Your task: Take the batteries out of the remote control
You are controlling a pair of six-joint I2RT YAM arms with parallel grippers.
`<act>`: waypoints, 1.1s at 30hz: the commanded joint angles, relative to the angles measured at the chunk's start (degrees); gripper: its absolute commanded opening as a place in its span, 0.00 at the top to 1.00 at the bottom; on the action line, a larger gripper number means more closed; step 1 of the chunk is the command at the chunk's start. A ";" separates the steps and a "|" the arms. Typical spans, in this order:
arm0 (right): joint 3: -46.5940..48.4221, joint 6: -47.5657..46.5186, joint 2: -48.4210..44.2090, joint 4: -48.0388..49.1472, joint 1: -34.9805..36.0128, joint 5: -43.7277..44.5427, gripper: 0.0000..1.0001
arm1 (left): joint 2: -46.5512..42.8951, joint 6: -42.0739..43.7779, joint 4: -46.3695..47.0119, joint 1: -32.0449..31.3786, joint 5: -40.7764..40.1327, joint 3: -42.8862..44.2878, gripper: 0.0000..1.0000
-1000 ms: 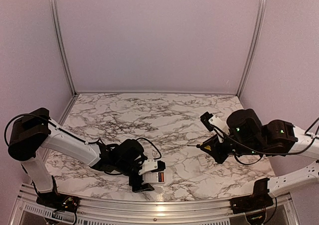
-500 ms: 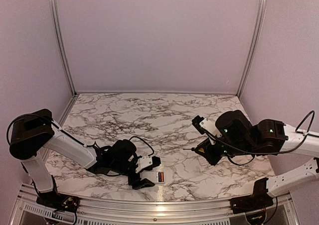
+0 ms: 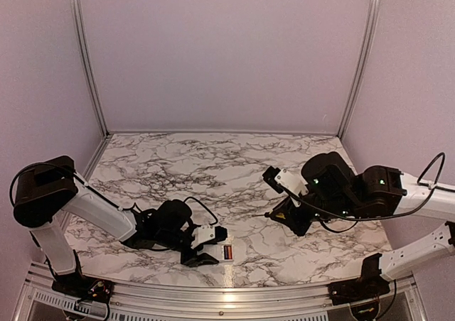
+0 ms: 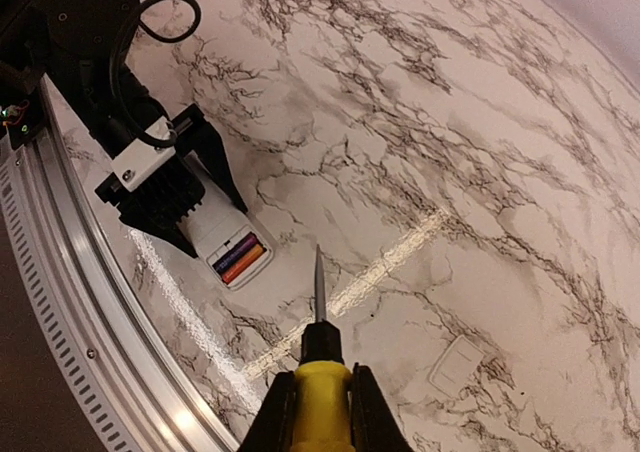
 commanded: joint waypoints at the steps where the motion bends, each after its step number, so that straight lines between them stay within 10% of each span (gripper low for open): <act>1: 3.40 -7.70 1.40 0.50 0.50 -7.04 1.00 | -4.99 3.45 -4.72 0.22 -1.05 -0.91 0.61; 33: 4.31 -23.30 21.35 9.27 7.33 -12.75 1.00 | -4.90 1.26 -6.03 0.13 2.81 1.21 0.66</act>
